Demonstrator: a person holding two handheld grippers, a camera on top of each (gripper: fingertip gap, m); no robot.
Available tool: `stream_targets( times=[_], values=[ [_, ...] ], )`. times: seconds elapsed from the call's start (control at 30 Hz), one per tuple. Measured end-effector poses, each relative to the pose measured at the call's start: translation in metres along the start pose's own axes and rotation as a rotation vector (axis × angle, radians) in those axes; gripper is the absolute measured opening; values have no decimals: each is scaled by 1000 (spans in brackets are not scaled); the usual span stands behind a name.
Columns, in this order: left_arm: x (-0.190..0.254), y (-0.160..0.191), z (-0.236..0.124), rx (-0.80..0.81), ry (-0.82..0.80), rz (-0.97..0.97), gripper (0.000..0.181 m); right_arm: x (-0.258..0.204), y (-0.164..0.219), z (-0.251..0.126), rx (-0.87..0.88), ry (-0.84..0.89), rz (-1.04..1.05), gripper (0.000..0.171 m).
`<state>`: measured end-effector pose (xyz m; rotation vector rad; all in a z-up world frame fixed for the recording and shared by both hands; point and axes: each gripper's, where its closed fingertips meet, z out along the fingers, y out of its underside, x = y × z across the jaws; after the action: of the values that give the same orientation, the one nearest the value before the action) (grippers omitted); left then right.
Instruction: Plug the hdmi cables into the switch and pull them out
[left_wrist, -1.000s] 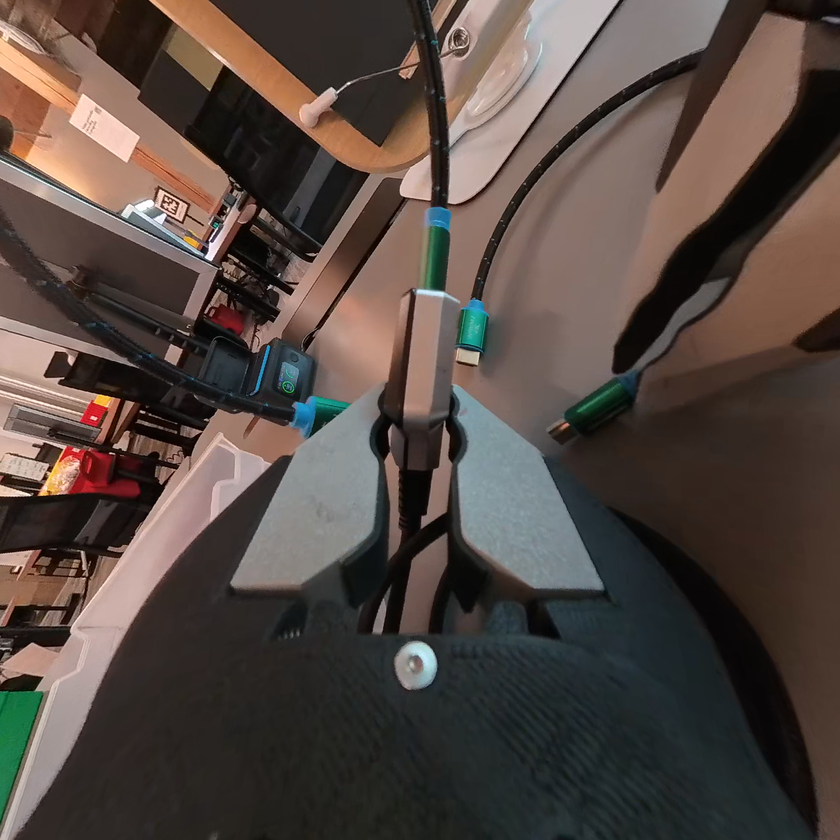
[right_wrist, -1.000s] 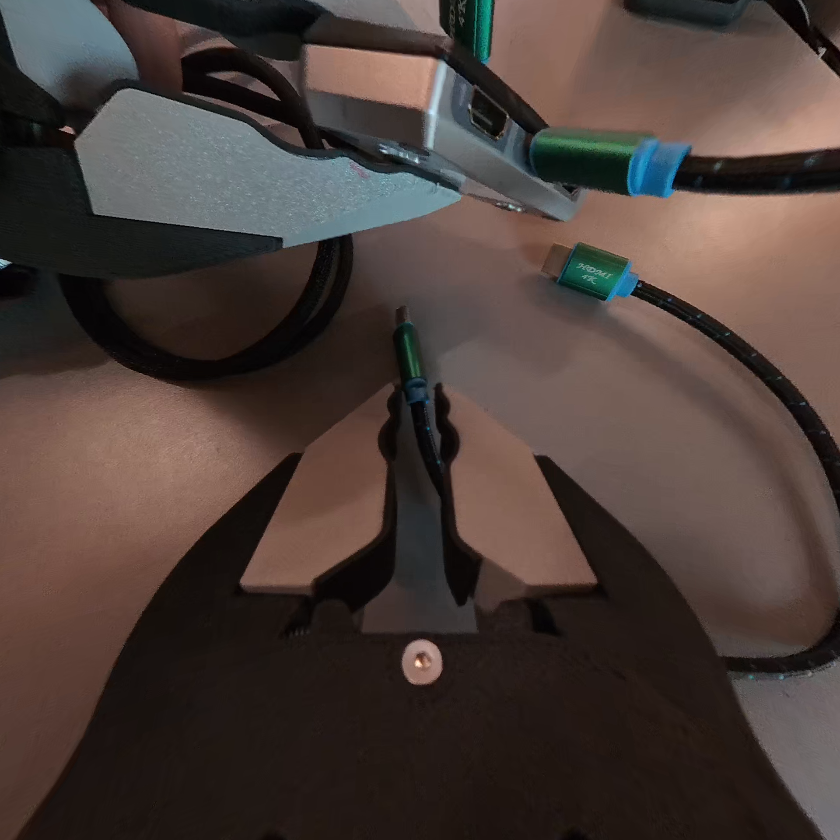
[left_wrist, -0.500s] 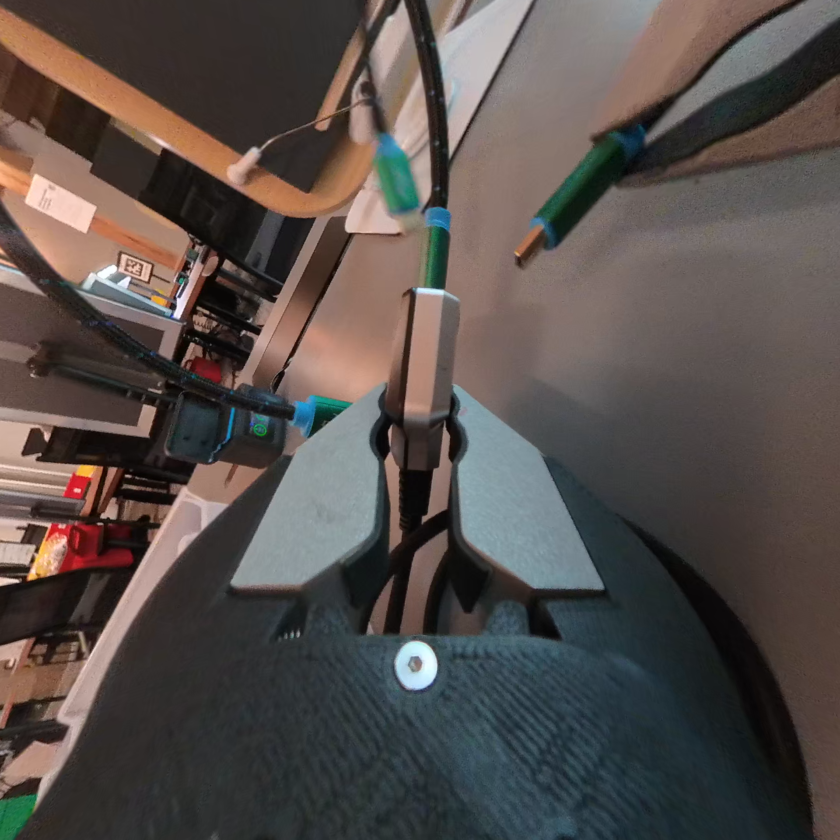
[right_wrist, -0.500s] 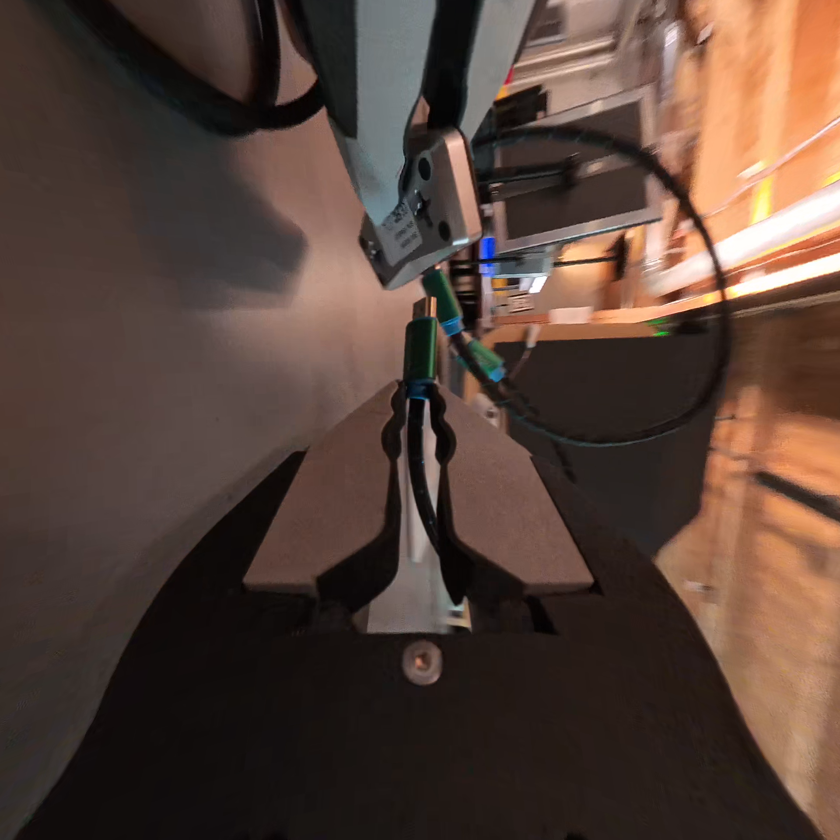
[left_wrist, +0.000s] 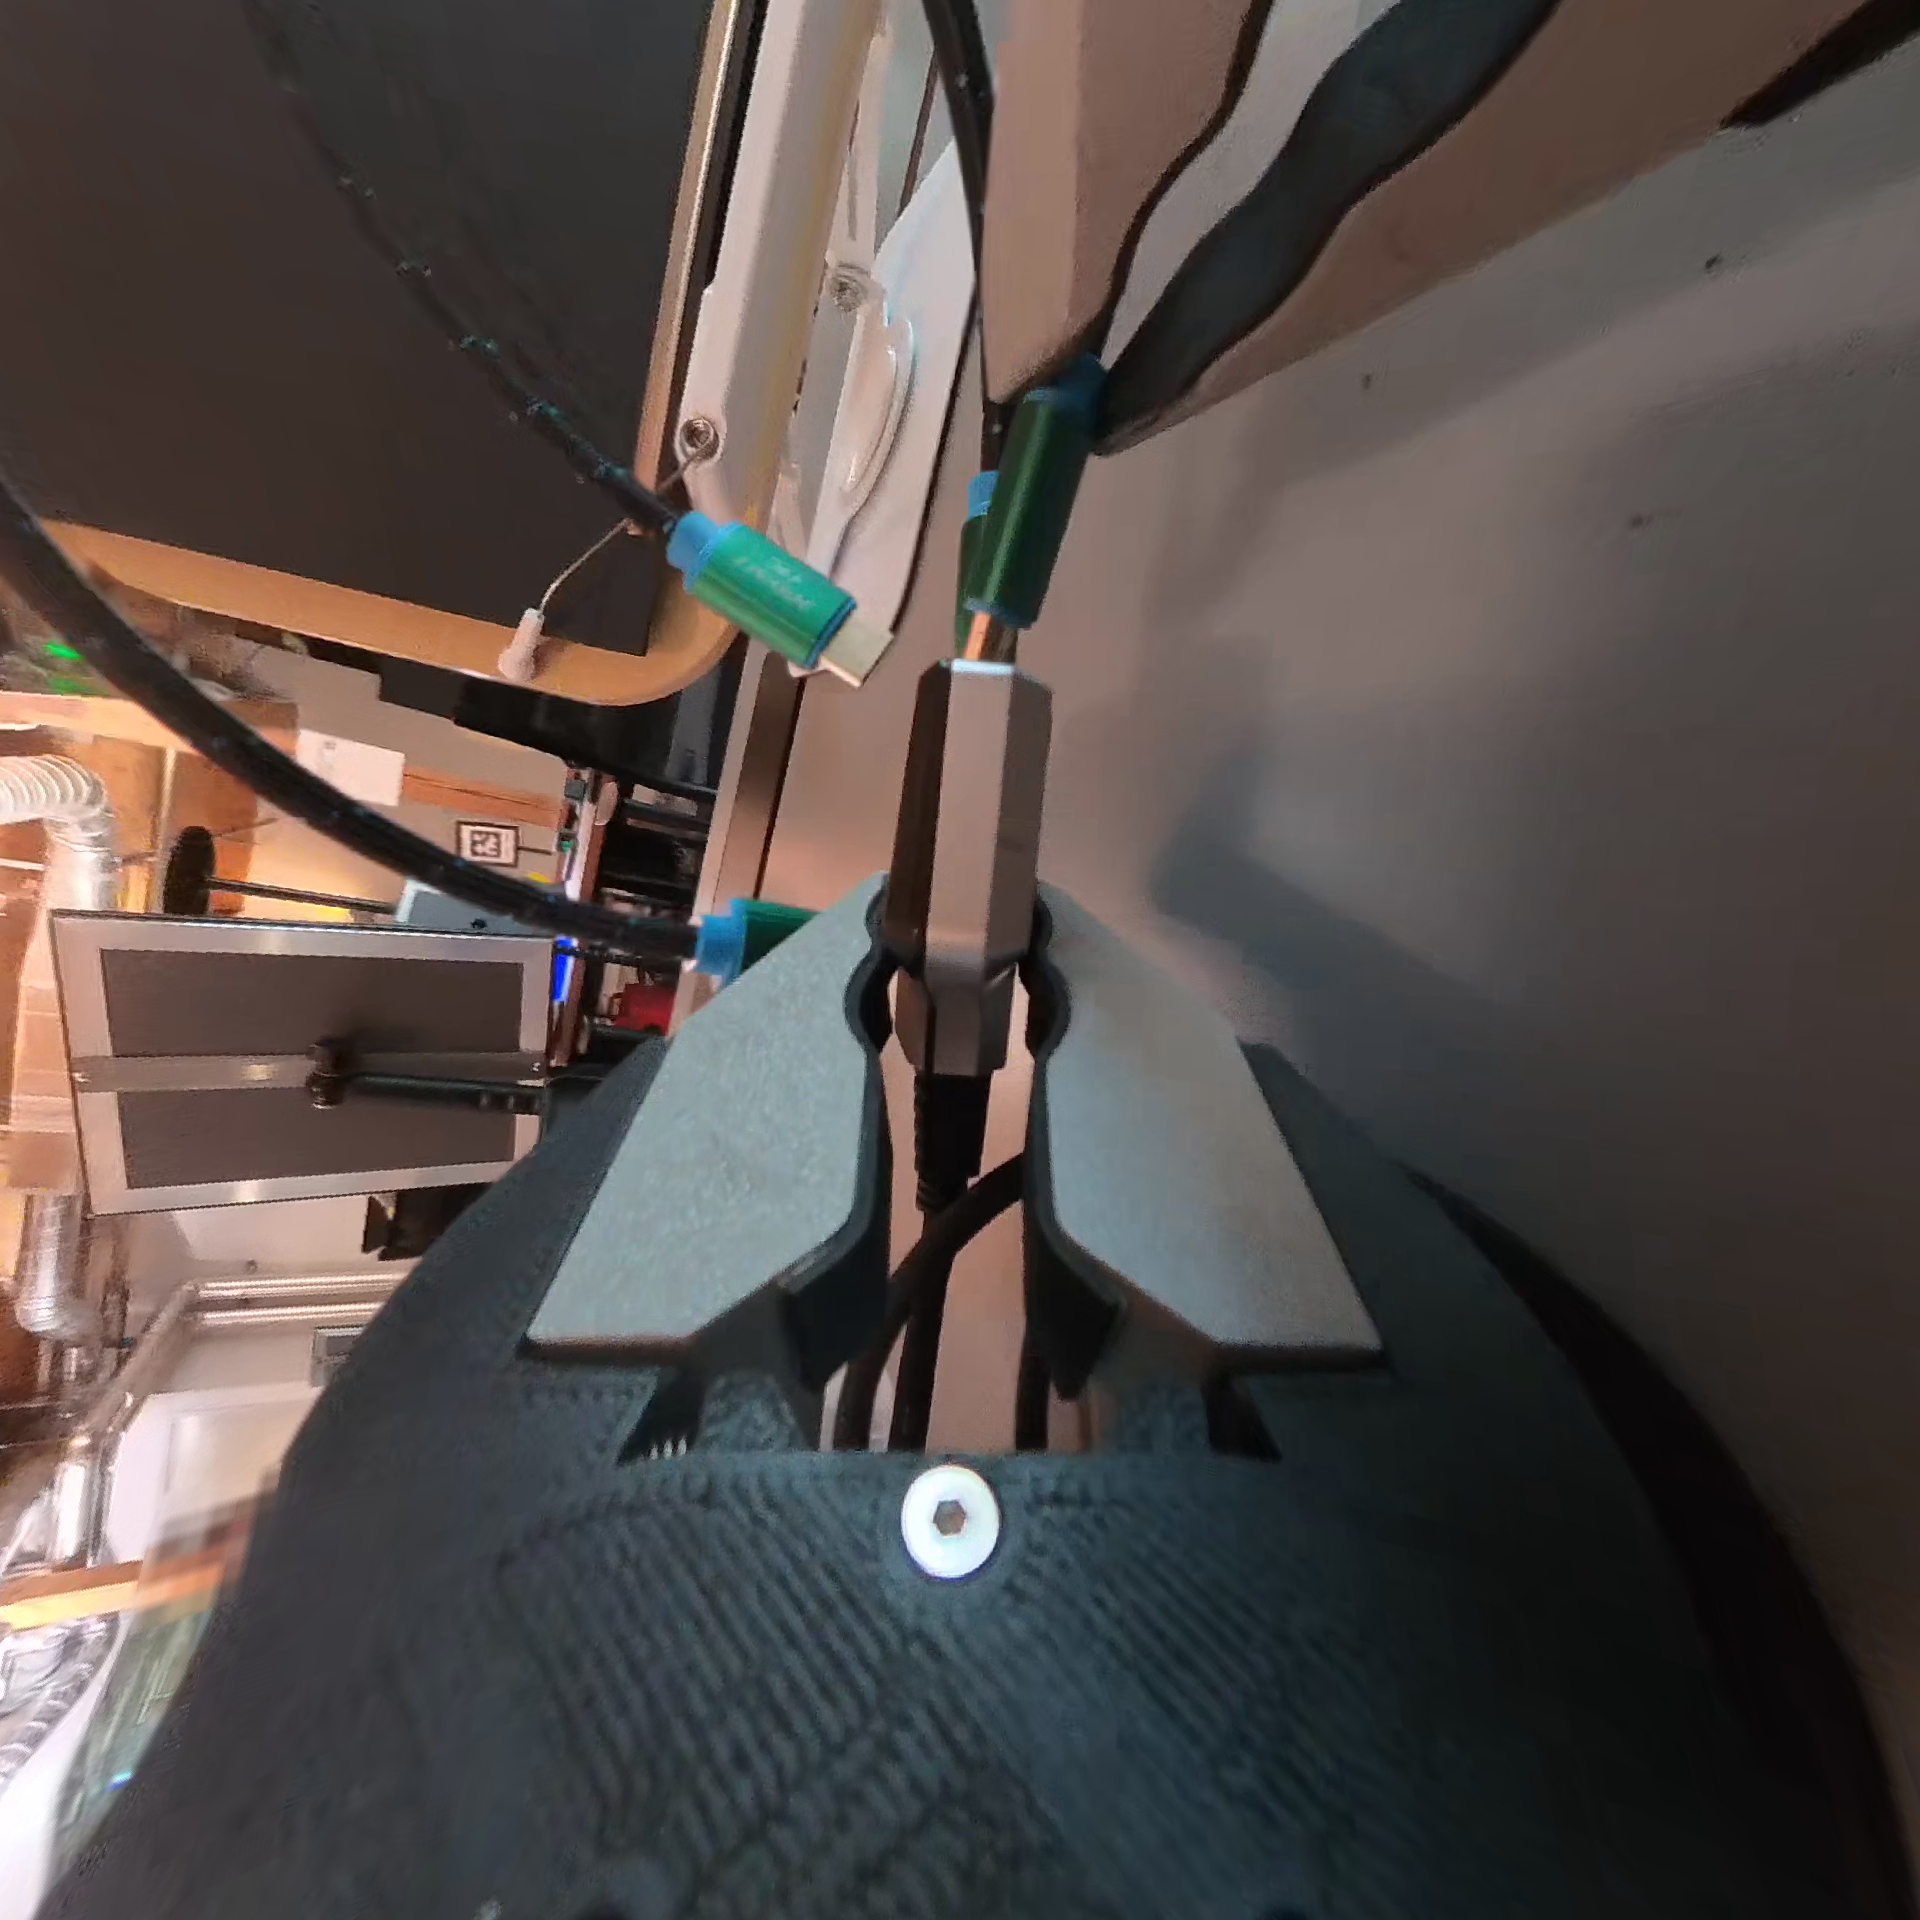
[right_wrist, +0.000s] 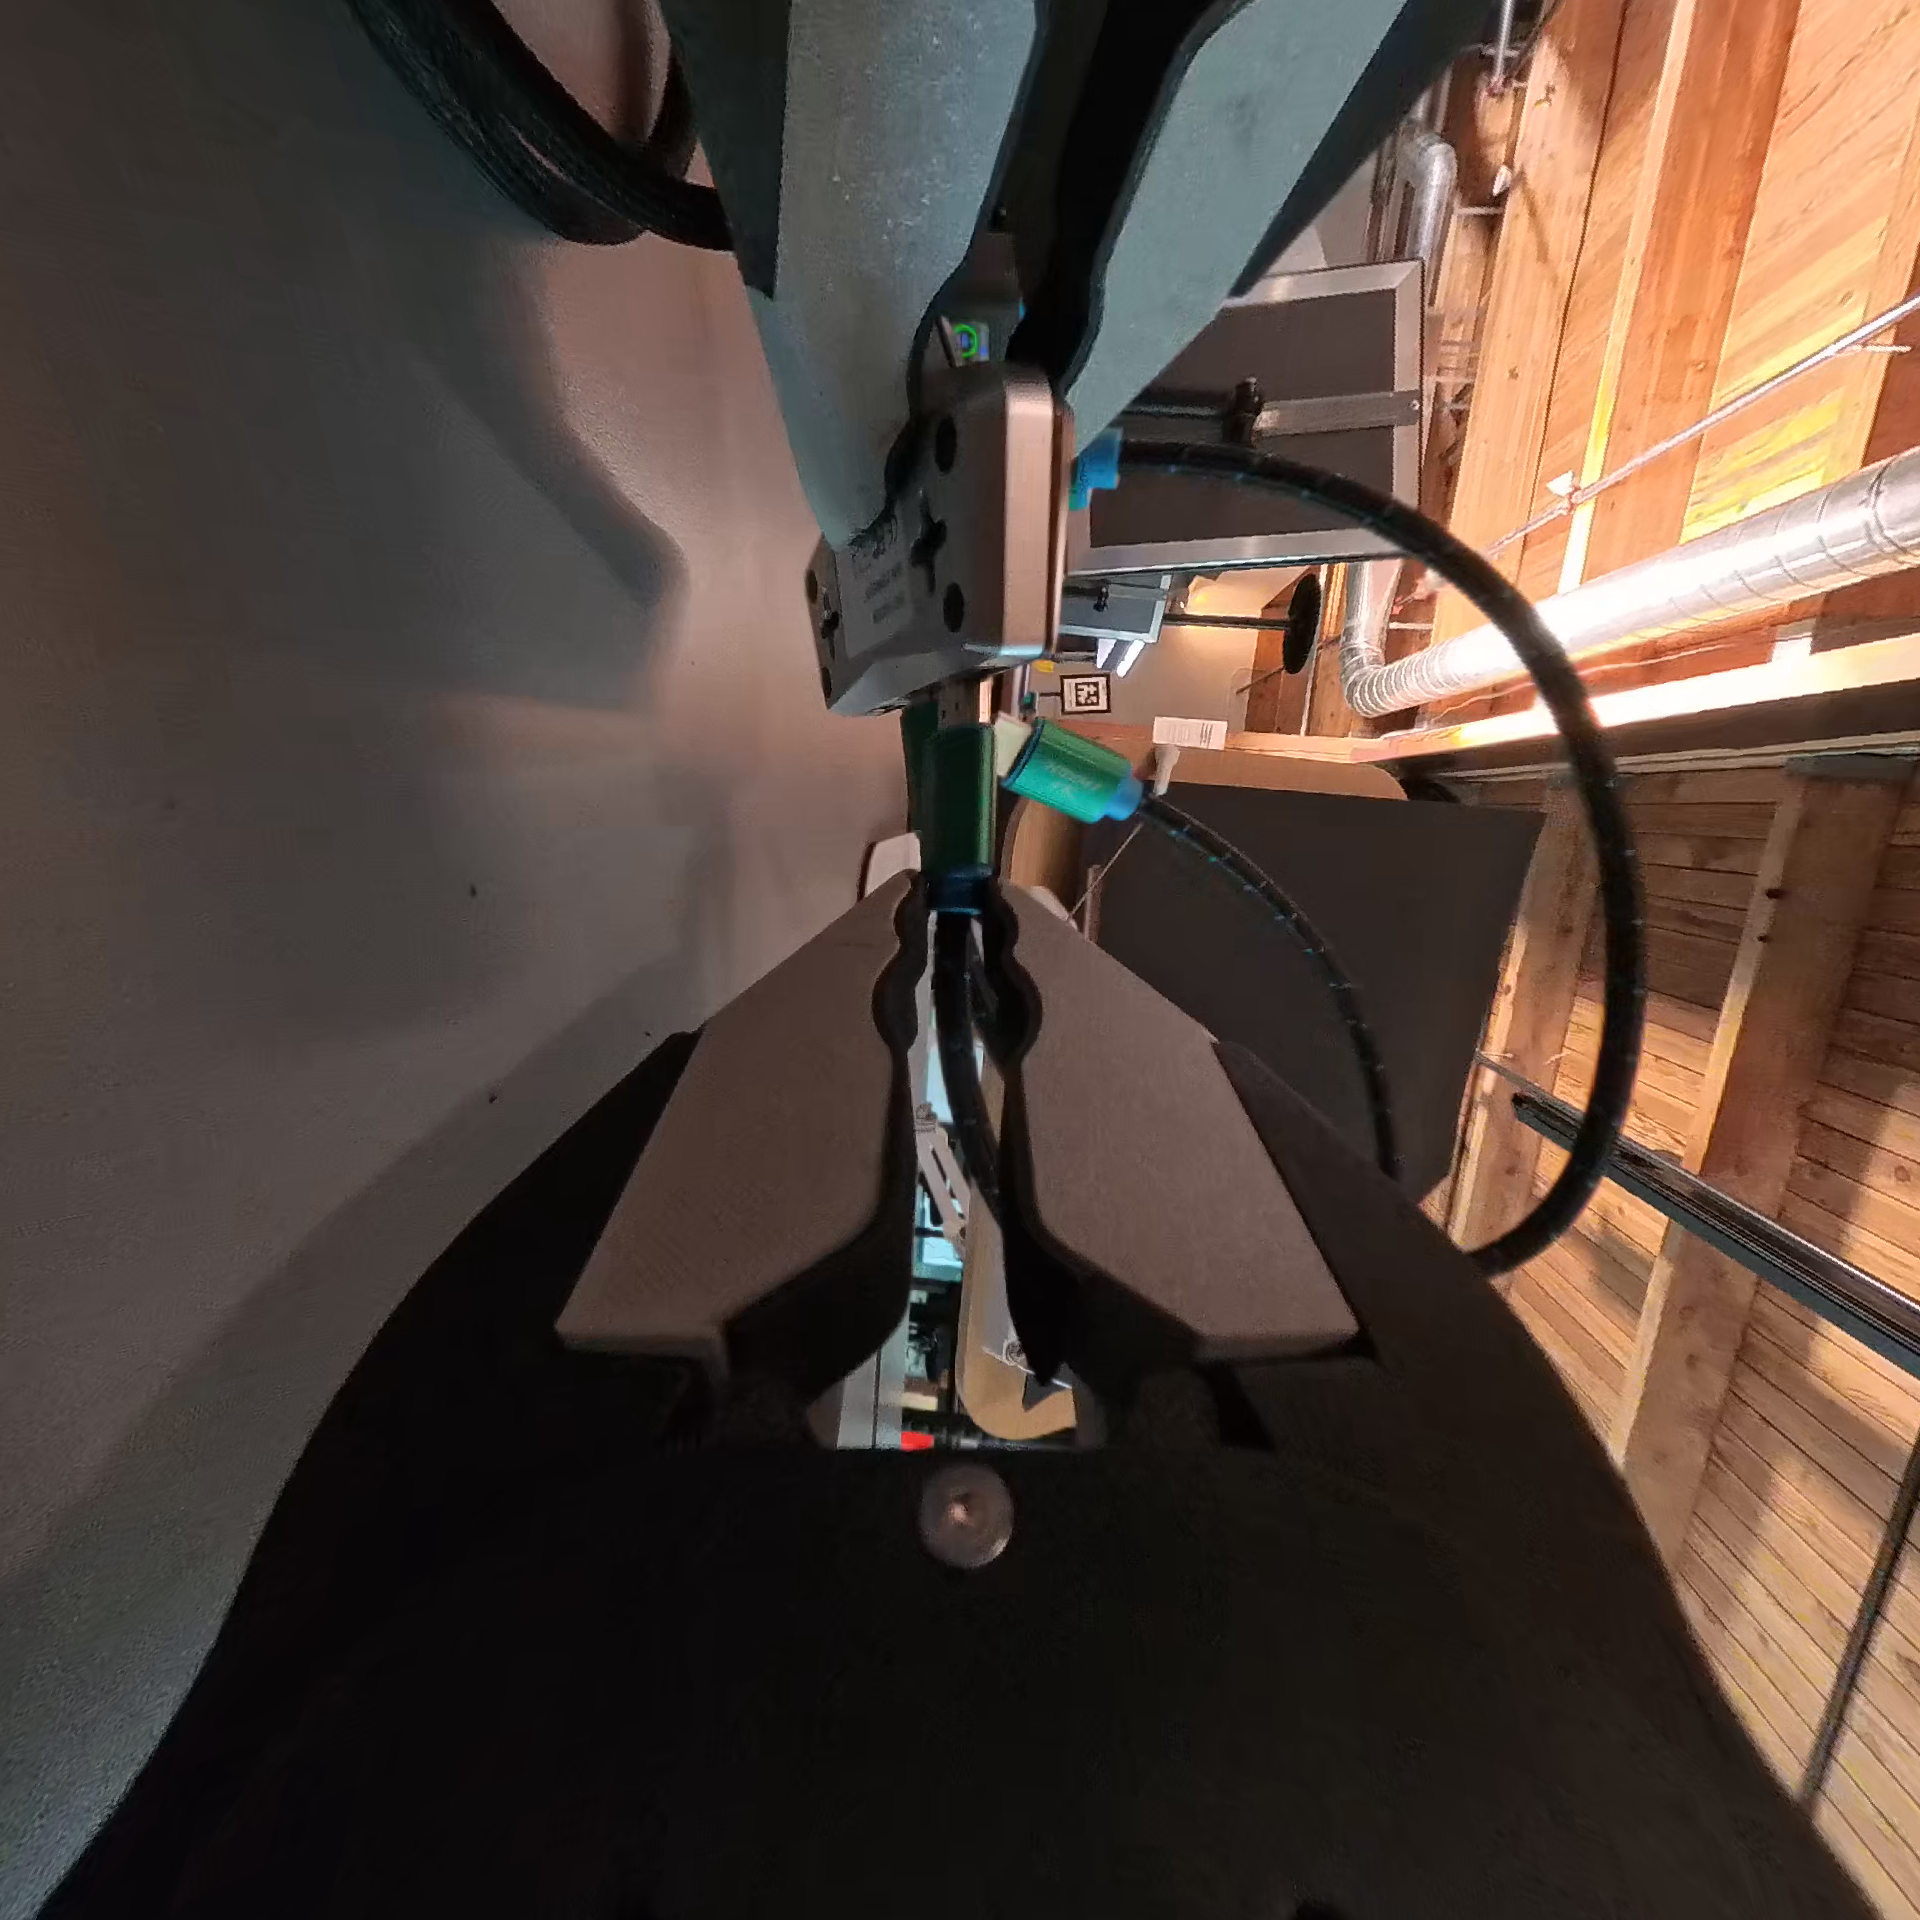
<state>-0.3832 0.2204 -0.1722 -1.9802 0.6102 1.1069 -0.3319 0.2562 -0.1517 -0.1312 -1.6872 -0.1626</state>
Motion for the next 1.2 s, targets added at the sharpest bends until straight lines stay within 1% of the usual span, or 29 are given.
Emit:
stream_targets(
  times=[0.23,0.6,0.87,1.2],
  values=[
    [4,0,-1,33,34,-12,20,-1,-4,-4,33,-6,-33,7],
    [8,1,-1,28,60,-13,20,-1,-8,-9,102,66,-148,7],
    [9,-1,-2,47,63,-7,20,-2,-9,-13,163,43,-126,7],
    [15,-4,-4,75,85,21,20,-6,-8,-18,195,3,-114,7]
  ],
)
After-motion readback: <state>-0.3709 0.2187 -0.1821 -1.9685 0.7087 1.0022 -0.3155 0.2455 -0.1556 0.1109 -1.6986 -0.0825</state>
